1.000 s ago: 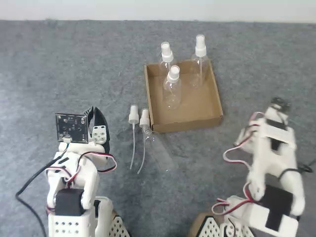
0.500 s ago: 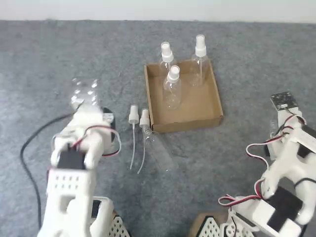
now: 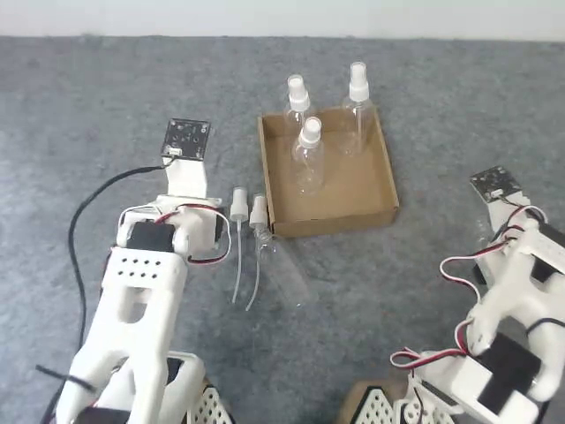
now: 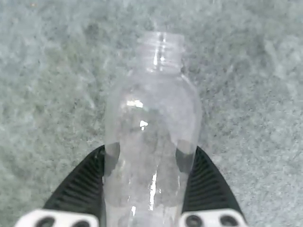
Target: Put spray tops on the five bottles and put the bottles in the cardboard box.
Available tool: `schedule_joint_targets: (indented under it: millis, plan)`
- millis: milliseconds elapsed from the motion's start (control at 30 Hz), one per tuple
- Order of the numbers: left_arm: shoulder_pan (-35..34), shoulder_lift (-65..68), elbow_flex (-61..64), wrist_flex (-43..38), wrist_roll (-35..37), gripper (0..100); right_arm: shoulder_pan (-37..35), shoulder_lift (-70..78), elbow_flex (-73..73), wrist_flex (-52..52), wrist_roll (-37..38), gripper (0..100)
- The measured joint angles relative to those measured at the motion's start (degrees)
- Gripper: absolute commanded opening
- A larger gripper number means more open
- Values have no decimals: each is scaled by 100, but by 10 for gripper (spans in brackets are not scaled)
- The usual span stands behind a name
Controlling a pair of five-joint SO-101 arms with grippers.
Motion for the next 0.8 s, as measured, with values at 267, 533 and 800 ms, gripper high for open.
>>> schedule_joint_targets:
  millis: [267, 533, 800]
  plan:
    - [18, 0, -686, 413, -193, 99, 0, 0, 0, 0, 9, 13]
    - [9, 563, -1345, 782, -563, 173, 0, 0, 0, 0, 9, 14]
    - [18, 2971, -2620, 624, -501, 174, 18, 0, 0, 0, -607, 14]
